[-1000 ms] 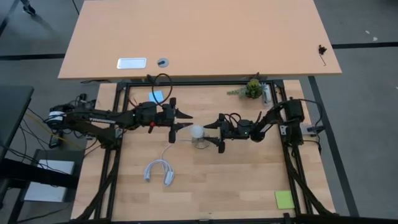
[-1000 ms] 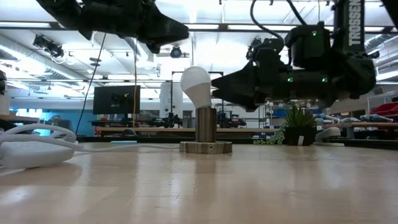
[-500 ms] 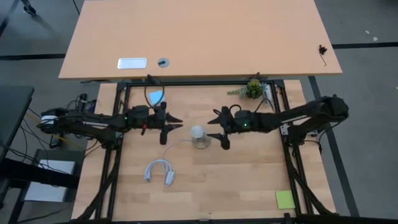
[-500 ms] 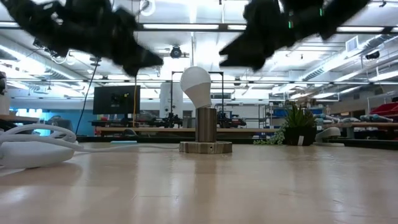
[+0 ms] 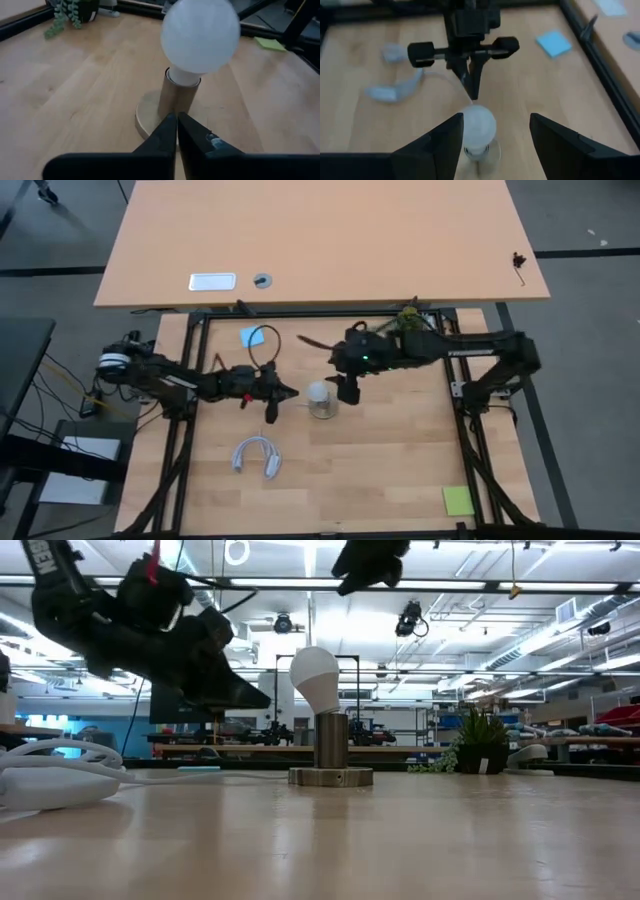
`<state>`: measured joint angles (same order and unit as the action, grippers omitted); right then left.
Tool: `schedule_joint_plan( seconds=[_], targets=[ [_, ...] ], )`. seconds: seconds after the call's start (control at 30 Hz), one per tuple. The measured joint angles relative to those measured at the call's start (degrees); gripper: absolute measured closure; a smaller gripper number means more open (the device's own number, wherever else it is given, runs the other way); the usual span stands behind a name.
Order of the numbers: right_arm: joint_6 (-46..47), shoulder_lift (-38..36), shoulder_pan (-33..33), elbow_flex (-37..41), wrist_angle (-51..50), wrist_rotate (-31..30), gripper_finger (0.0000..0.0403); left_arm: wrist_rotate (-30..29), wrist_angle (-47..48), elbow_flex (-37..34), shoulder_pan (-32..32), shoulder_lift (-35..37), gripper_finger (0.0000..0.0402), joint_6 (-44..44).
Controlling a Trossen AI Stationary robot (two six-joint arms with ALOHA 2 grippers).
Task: Screw lightbulb
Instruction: Insert the light bulb into the lamp
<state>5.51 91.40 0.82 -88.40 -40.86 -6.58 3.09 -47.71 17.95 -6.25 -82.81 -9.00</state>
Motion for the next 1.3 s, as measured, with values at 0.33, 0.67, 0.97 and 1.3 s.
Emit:
schedule_joint_plan(
  seconds=[0.33, 0.67, 0.97, 1.3],
  targets=[
    [-8.3, 22.1, 0.4, -30.5, -29.1, 7.7, 0.0126, 0.0, -10.3, 2.1, 0.2, -10.7, 0.0393, 0.6],
    [-12.2, 34.5, 0.7, -43.3, -36.5, 8.2, 0.0108, 0.9, -15.2, 2.4, 0.3, -15.8, 0.0393, 1.2],
    [-13.2, 35.1, 2.4, -43.7, -36.5, 9.4, 0.0113, 1.7, -15.7, 4.7, 0.3, -18.9, 0.0394, 1.2],
    [-13.3, 35.1, 3.3, -42.3, -35.7, 11.3, 0.0115, 2.1, -13.3, 5.9, 0.3, -19.0, 0.0394, 1.4]
  ],
)
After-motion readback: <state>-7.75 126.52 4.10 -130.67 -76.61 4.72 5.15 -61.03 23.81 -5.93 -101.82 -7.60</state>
